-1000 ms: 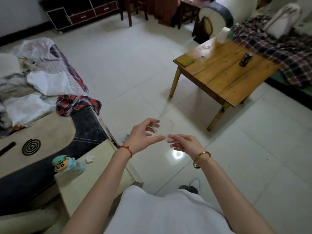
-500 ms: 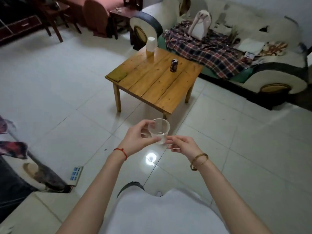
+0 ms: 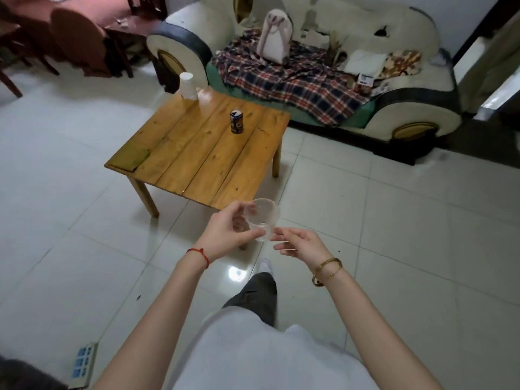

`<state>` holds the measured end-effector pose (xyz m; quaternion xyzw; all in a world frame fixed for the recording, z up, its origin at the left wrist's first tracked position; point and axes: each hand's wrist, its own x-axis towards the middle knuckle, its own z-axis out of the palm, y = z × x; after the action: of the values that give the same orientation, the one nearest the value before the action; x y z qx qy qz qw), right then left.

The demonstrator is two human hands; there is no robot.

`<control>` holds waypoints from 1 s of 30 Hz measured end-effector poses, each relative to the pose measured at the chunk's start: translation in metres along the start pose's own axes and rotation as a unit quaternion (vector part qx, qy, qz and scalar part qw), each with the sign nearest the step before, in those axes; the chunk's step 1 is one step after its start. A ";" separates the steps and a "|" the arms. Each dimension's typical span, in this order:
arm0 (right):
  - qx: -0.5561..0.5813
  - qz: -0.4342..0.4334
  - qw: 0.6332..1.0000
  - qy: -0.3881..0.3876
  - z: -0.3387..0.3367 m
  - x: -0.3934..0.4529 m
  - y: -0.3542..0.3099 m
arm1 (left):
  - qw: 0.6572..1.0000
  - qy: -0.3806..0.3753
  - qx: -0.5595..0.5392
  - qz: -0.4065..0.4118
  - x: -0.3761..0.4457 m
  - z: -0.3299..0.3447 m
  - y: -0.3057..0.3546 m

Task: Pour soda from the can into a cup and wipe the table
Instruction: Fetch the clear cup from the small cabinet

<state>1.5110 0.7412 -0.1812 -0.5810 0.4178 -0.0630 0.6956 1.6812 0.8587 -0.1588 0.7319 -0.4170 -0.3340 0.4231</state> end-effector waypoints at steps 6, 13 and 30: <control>-0.007 0.002 1.000 -0.011 -0.038 0.090 -0.064 | 1.000 0.020 -0.022 0.000 0.104 -0.013 0.016; -0.010 0.002 1.000 -0.028 -0.072 0.194 -0.134 | 0.999 0.048 0.005 -0.001 0.220 -0.037 0.036; -0.107 0.047 0.963 -0.241 -0.096 0.432 -0.241 | 0.958 0.251 -0.008 -0.137 0.386 -0.067 0.027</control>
<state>1.8218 0.3448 -0.1908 -0.6293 0.2691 0.1570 0.7120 1.8940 0.5292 -0.1589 0.8391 -0.1904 -0.1976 0.4698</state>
